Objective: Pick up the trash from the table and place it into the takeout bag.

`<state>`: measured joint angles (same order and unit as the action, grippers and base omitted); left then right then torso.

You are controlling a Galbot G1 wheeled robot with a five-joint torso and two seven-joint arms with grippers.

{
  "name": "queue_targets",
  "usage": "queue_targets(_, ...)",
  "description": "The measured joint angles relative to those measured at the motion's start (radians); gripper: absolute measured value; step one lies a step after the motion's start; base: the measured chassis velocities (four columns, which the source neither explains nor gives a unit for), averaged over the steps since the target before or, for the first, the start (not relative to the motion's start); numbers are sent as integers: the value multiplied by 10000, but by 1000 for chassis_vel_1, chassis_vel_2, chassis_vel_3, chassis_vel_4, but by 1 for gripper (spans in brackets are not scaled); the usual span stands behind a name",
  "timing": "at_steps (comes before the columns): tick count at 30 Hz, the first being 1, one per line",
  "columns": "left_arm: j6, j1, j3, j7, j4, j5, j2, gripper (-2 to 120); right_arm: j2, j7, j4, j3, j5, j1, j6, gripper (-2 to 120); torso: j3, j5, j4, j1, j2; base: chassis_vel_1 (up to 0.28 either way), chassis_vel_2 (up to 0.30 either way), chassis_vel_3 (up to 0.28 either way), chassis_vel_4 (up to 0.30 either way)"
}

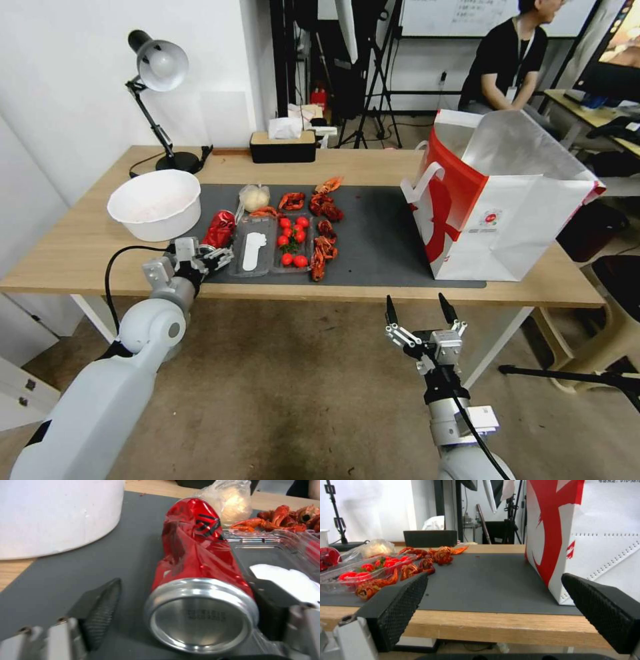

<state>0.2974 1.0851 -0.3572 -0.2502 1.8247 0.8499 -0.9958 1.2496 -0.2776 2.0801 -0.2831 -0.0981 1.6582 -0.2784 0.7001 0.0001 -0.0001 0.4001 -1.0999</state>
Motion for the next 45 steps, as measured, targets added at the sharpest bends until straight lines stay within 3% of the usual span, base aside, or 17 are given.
queue_targets(8,14,-320,157,-358,-645,-122,-3,53,49,-25,-36,11,11,-9,-1,100,-1,-1,1,-1,0,0,0,0,0)
queue_targets(14,-197,-157,50,-198,-513,-140,105,52,59,-29,-37,45,34,-2,-4,100,-1,-2,2,0,0,0,0,0,0)
queue_targets(15,-479,-64,-12,143,-357,-191,142,52,64,-29,-29,45,36,-4,-5,100,-1,-2,1,0,0,0,0,0,0)
queue_targets(17,-1381,246,-192,1475,262,-586,372,52,66,-39,0,37,37,8,-16,100,-1,0,2,-1,0,0,0,0,0)
queue_targets(18,-1381,246,-192,1475,262,-586,372,52,66,-39,0,37,37,8,-16,100,-1,0,2,-1,0,0,0,0,0)
queue_targets(21,-2102,69,-223,2537,982,-1174,825,52,94,-52,30,1,37,91,-58,100,-1,-2,2,-3,-2,0,0,0,0)
queue_targets(24,-2314,-813,75,3394,1162,-664,1332,52,137,-53,92,-2,59,154,-66,100,-1,-2,3,-3,-1,0,0,0,0)
queue_targets(26,-2334,-2867,1210,4186,934,70,1748,52,201,-52,242,-8,117,233,-66,100,-1,3,-2,-3,-2,0,0,0,0)
queue_targets(27,-2334,-2867,1210,4186,934,70,1748,52,201,-52,242,-8,117,233,-66,100,-1,3,-2,-3,-2,0,0,0,0)
queue_targets(29,-2319,-4868,2712,4481,342,430,1570,52,270,-41,343,-56,191,338,-65,100,0,-2,8,-2,-1,0,0,0,0)
queue_targets(30,-2319,-4868,2712,4481,342,430,1570,52,270,-41,343,-56,191,338,-65,100,0,-2,8,-2,-1,0,0,0,0)
queue_targets(33,-2220,-7559,4998,4510,-738,710,572,52,383,-24,452,-182,257,486,-75,100,0,1,-6,-1,0,0,0,0,0)
queue_targets(34,-2220,-7559,4998,4510,-738,710,572,52,383,-24,452,-182,257,486,-75,100,0,1,-6,-1,0,0,0,0,0)
queue_targets(37,-2153,-9304,6465,4521,-1811,797,-524,52,535,-21,470,-233,383,609,-177,100,1,5,-4,1,0,0,0,0,0)
queue_targets(38,-2153,-9304,6465,4521,-1811,797,-524,52,535,-21,470,-233,383,609,-177,100,1,5,-4,1,0,0,0,0,0)
queue_targets(40,-2079,-10227,7397,4665,-2378,776,-1177,52,630,-21,463,-236,463,674,-237,100,1,4,0,0,-1,0,0,0,0)
queue_targets(45,-1824,-11264,8648,4984,-2912,482,-2124,52,754,-20,404,-248,536,717,-292,100,0,5,1,0,0,0,0,0,0)
